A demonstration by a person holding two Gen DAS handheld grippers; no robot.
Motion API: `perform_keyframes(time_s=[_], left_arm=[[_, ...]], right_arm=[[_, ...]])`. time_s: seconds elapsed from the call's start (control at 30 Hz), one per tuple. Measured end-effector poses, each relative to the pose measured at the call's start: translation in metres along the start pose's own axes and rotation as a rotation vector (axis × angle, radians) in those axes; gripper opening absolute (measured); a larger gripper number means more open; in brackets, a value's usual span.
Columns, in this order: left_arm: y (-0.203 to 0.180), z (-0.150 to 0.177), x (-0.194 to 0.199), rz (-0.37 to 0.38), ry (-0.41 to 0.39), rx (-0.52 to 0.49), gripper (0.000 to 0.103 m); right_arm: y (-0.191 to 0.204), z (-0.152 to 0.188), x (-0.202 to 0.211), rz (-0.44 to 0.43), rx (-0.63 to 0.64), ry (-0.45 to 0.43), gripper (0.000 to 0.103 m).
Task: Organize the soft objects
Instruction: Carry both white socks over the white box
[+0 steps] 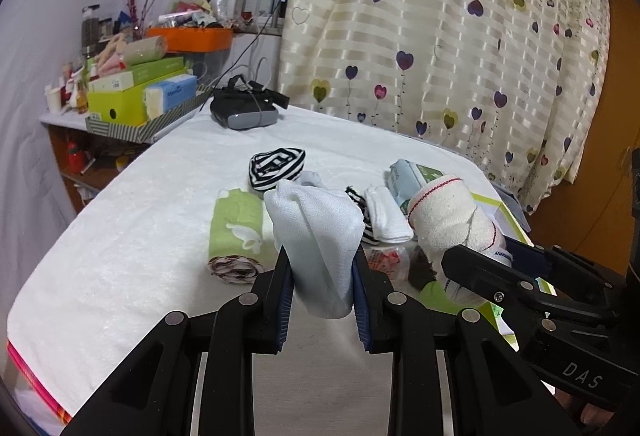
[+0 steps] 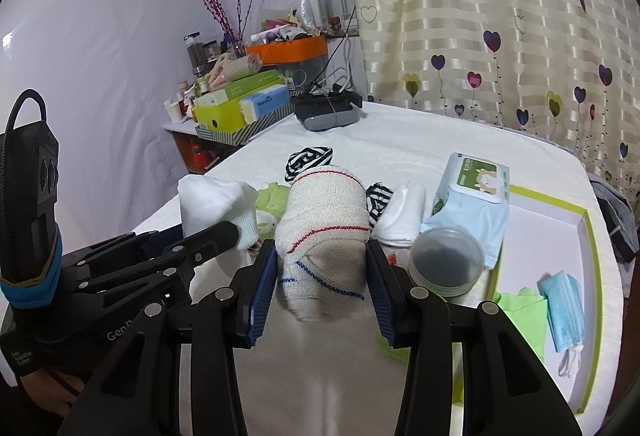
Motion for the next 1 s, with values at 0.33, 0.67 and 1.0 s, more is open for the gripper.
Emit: perform_keyframes(time_s=[0.33,0.67,1.0], left_arm=[[-0.026,-0.001,0.01,0.025,-0.011,-0.04,0.025],[-0.069,0.0,0.023,0.063,-0.025,-0.104,0.025],[-0.107,0.003,0.027,0.118,-0.025,-0.149,0.026]], right_arm=[[-0.009,0.001,0.025,0.019,-0.014,-0.036,0.045],[-0.032,0.005,0.054,0.059,-0.046,-0.07,0.045],[-0.061,0.011,0.079,0.113,-0.087,-0.095,0.045]])
Point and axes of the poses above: each gripper's, at about its wrist camera, not at the fingertips, and x roughly against the way its jaws point, y to its left, z to its underside, the point moved 10 cm from there along -x, roughly the way its jaws point, and after that the axes turned 6 degrees about -z, right-handed, at the moved point
